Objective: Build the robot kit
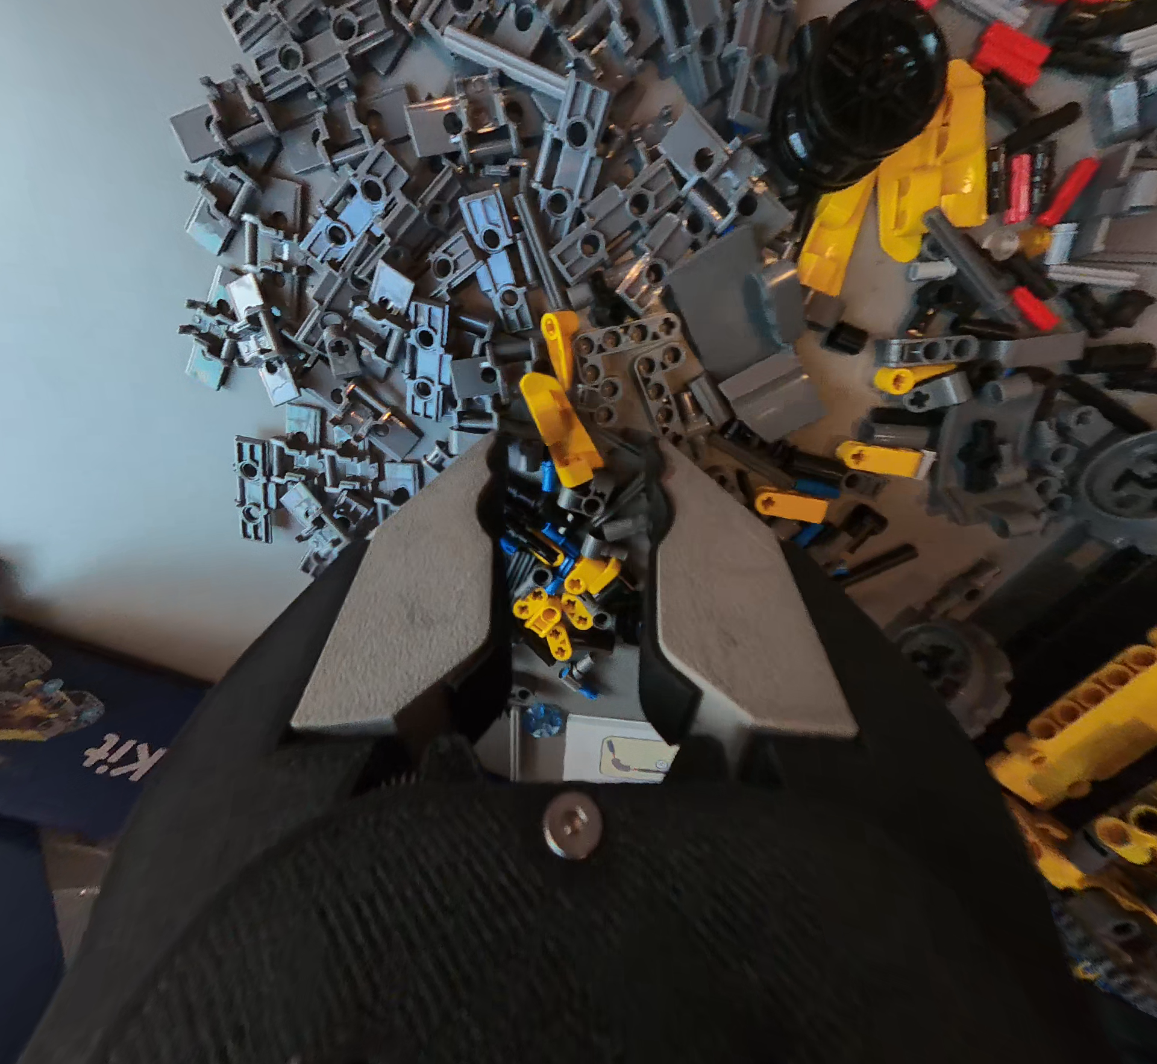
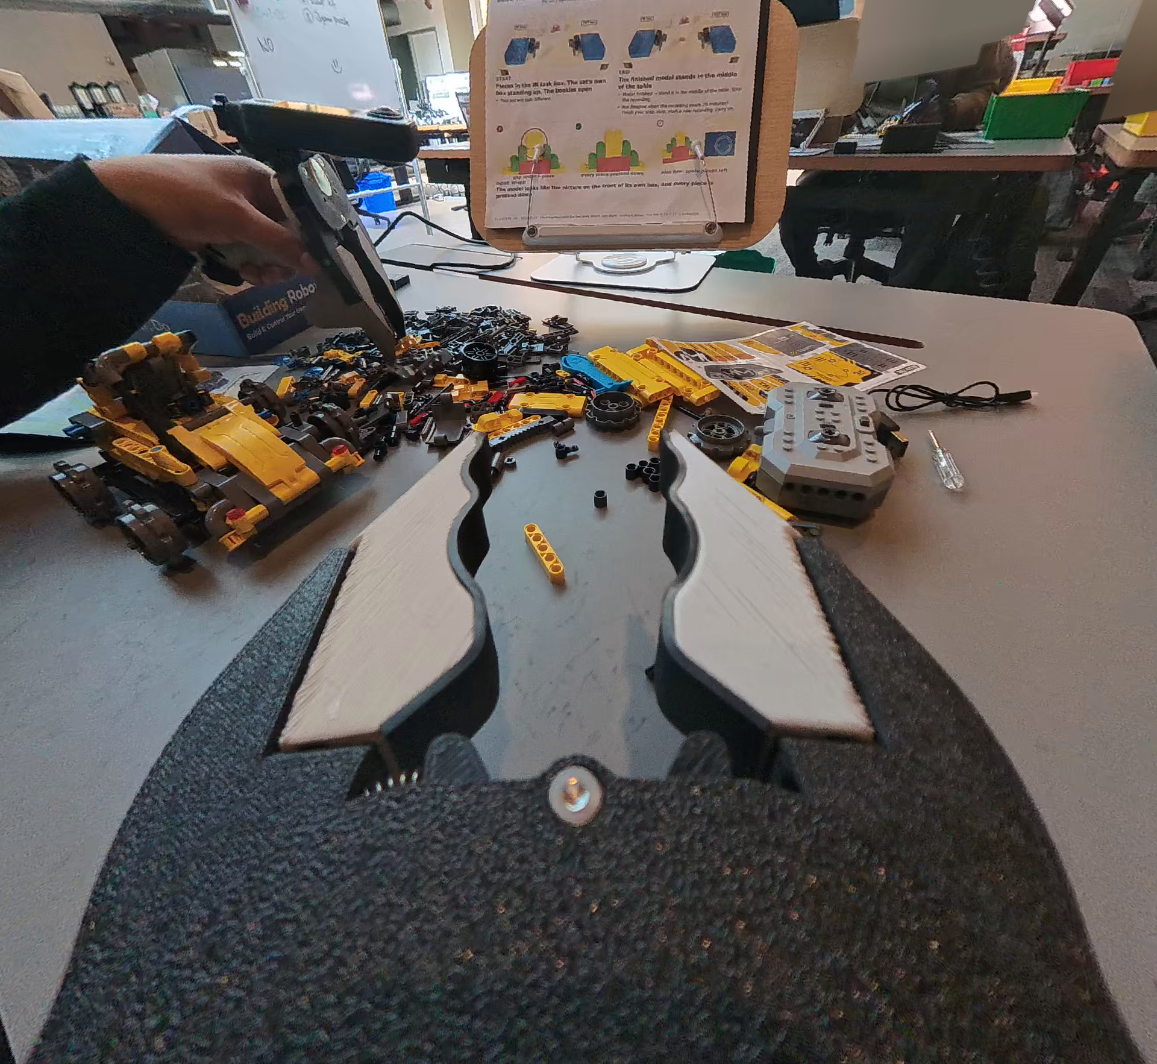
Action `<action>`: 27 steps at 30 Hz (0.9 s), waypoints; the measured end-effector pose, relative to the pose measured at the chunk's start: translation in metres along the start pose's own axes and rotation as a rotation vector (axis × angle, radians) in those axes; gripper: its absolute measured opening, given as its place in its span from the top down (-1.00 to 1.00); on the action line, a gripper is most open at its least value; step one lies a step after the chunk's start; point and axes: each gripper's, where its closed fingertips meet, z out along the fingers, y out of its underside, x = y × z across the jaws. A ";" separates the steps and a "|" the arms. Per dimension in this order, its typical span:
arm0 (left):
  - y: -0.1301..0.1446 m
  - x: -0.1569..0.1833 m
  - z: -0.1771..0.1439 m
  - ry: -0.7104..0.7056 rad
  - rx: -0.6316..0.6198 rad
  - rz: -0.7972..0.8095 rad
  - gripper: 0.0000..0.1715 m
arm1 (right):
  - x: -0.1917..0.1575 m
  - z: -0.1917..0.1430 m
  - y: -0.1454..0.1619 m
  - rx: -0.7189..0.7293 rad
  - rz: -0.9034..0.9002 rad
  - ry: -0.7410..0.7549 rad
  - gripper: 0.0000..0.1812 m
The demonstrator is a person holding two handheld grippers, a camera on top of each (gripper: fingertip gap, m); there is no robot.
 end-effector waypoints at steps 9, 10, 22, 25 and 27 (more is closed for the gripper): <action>-0.025 0.003 -0.023 -0.029 0.135 0.024 0.57 | 0.000 0.000 0.000 0.003 -0.002 0.000 0.42; -0.029 0.001 -0.027 -0.044 0.165 0.024 0.58 | 0.000 0.000 0.000 0.002 -0.002 -0.001 0.42; -0.009 -0.054 -0.051 -0.218 0.177 -0.142 0.54 | 0.000 -0.001 -0.001 0.008 0.002 -0.003 0.42; 0.005 -0.073 -0.050 -0.228 0.167 -0.229 0.51 | -0.001 0.000 0.000 0.003 0.001 -0.004 0.42; 0.005 -0.071 -0.050 -0.197 0.178 -0.237 0.50 | -0.001 0.000 0.000 0.000 0.000 -0.003 0.42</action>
